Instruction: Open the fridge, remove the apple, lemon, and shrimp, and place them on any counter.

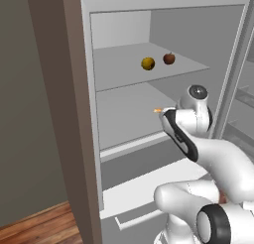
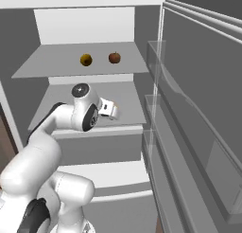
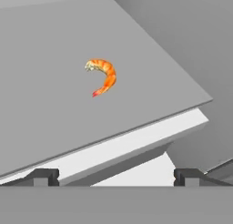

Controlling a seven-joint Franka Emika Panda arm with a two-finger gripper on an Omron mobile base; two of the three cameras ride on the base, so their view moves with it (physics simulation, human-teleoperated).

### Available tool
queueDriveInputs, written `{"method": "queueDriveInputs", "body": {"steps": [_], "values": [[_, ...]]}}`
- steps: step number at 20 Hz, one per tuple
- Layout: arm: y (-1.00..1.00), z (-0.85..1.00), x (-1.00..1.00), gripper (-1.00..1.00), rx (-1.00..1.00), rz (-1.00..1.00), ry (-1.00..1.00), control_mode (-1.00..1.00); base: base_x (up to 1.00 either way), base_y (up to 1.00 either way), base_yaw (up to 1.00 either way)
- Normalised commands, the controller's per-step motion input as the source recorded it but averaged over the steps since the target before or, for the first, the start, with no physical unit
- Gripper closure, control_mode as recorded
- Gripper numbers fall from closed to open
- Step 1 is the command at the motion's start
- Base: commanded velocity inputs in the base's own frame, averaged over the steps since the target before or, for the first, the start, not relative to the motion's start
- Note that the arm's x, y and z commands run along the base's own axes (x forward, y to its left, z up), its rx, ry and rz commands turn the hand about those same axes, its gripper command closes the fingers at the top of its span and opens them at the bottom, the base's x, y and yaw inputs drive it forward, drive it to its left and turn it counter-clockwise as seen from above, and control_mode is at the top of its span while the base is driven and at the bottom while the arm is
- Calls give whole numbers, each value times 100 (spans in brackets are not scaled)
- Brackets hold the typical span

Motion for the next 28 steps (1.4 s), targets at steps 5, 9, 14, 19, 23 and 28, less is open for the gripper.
{"method": "queueDriveInputs", "body": {"steps": [5,9,14,19,23,28], "values": [[0,-16,46,-100,0,0,0,-100,0,0,0],[0,-44,39,-100,0,0,0,-100,0,0,0],[0,-33,41,-100,0,0,0,-100,0,0,0],[0,-1,41,-100,0,0,0,-100,0,0,0],[0,0,39,-100,0,0,0,-100,0,0,0],[0,-2,39,-100,0,0,1,-100,0,0,0]]}}
